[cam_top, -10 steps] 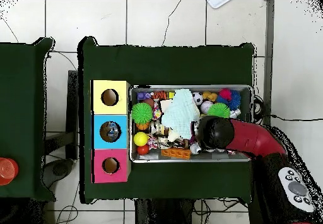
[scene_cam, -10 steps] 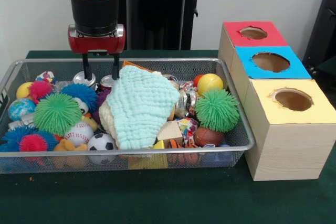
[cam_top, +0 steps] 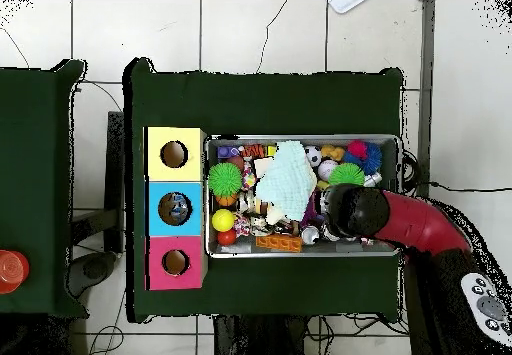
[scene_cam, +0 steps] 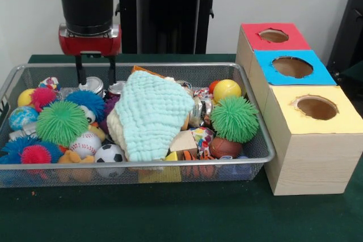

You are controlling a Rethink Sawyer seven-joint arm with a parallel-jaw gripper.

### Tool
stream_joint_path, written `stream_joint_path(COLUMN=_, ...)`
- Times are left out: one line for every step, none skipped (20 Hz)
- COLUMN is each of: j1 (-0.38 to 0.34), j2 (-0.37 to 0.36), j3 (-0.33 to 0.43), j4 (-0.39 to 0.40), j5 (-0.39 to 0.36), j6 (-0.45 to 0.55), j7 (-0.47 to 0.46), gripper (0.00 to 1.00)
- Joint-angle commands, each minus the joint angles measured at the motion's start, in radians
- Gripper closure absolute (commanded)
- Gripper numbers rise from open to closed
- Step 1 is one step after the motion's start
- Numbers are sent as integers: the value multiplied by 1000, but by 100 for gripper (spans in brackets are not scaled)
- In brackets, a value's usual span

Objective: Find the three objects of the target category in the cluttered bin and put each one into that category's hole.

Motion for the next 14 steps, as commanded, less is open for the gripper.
stream_joint_path(j1=-43, j2=83, j3=91, j4=-125, j5=16, j6=136, j7=-49, gripper=0)
stream_joint_path(j1=-44, j2=99, j3=90, j4=-135, j5=13, j6=138, j7=-48, gripper=0)
stream_joint_path(j1=-39, j2=118, j3=86, j4=-157, j5=10, j6=145, j7=-44, gripper=0)
stream_joint_path(j1=-34, j2=130, j3=82, j4=-169, j5=5, j6=148, j7=-41, gripper=0)
stream_joint_path(j1=-25, j2=147, j3=74, j4=-189, j5=4, j6=152, j7=-28, gripper=0)
stream_joint_path(j1=-14, j2=155, j3=60, j4=-203, j5=2, j6=172, j7=-14, gripper=0)
stream_joint_path(j1=-10, j2=162, j3=54, j4=-212, j5=-2, j6=182, j7=-11, gripper=0)
stream_joint_path(j1=-7, j2=164, j3=47, j4=-221, j5=-10, j6=194, j7=-17, gripper=0)
stream_joint_path(j1=-8, j2=164, j3=37, j4=-234, j5=-31, j6=206, j7=-38, gripper=0)
stream_joint_path(j1=-9, j2=165, j3=26, j4=-246, j5=-52, j6=218, j7=-59, gripper=0)
stream_joint_path(j1=-18, j2=163, j3=13, j4=-263, j5=-77, j6=238, j7=-92, gripper=0)
stream_joint_path(j1=-27, j2=161, j3=0, j4=-279, j5=-101, j6=259, j7=-125, gripper=0)
stream_joint_path(j1=-39, j2=160, j3=-6, j4=-291, j5=-117, j6=277, j7=-152, gripper=0)
stream_joint_path(j1=-51, j2=159, j3=-11, j4=-302, j5=-133, j6=295, j7=-178, gripper=0)
